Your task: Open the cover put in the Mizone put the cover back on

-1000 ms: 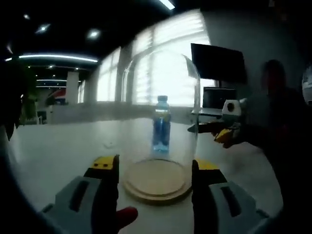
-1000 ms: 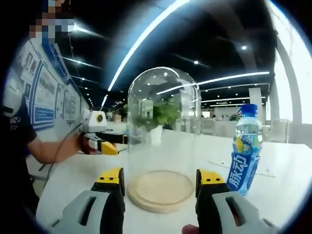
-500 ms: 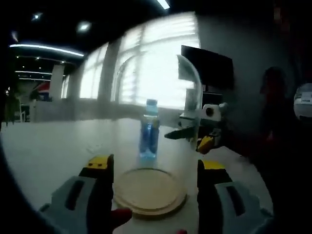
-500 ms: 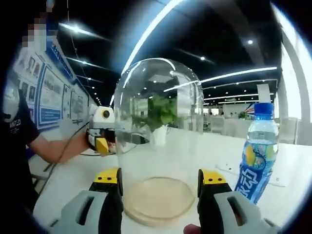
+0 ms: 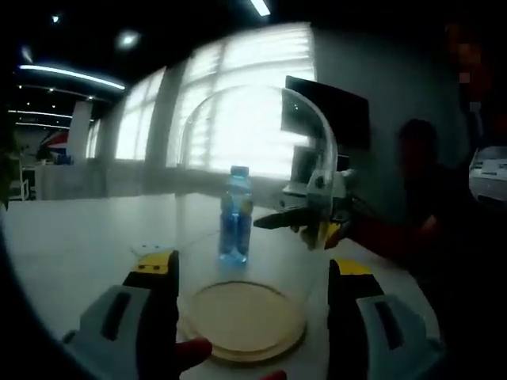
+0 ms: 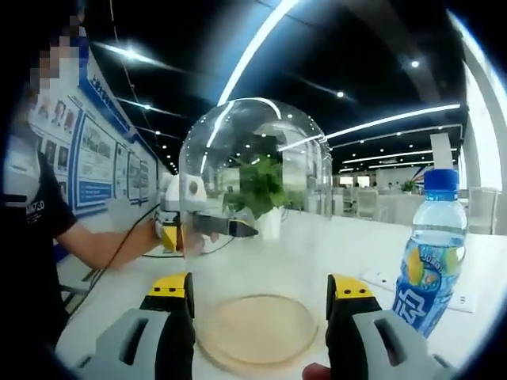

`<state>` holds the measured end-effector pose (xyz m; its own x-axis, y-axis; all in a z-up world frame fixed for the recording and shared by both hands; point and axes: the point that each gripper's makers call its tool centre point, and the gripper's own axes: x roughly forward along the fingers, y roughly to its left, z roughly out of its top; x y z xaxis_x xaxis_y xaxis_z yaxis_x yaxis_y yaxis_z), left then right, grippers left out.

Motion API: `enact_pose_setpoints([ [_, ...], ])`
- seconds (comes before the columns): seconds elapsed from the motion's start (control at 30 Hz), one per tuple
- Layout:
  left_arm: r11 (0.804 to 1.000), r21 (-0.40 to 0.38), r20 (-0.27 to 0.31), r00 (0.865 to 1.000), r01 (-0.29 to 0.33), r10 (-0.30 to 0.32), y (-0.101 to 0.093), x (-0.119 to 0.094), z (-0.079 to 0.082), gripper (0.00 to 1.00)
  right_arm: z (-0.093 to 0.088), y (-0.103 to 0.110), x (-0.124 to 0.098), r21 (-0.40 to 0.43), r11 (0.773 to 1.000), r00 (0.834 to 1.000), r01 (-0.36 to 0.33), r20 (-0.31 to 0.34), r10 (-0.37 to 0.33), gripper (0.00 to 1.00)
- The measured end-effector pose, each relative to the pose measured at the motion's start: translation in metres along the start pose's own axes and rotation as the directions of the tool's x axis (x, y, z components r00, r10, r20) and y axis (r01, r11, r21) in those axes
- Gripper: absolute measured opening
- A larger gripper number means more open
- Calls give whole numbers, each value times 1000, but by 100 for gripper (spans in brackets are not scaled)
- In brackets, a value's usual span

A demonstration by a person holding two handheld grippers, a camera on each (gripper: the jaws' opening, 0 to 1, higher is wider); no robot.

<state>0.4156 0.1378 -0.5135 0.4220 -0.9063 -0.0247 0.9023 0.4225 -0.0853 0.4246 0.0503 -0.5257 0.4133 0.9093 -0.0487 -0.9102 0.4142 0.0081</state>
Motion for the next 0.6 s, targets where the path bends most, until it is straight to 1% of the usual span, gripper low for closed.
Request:
enact_pose_setpoints([
  [0.1,1000,3,-10,1000,8,-8,4,4,0,68,0,0,5,-18,999,999,-32,-10,32,65],
  [0.17,1000,22,-30,999,19,-18,5,7,-2,68,1,-1,8,-25,999,999,-48,-25,47,68],
  [0.23,999,26,-36,999,34,-33,5,7,-1,69,2,-2,11,-32,998,998,-52,-40,51,70],
  [0.43,998,21,-27,997,67,-67,6,5,-1,68,3,1,14,-44,995,995,-93,-48,91,70],
  [0.6,996,27,-57,994,89,-88,6,7,1,67,1,0,16,-33,993,992,-111,-58,109,72],
])
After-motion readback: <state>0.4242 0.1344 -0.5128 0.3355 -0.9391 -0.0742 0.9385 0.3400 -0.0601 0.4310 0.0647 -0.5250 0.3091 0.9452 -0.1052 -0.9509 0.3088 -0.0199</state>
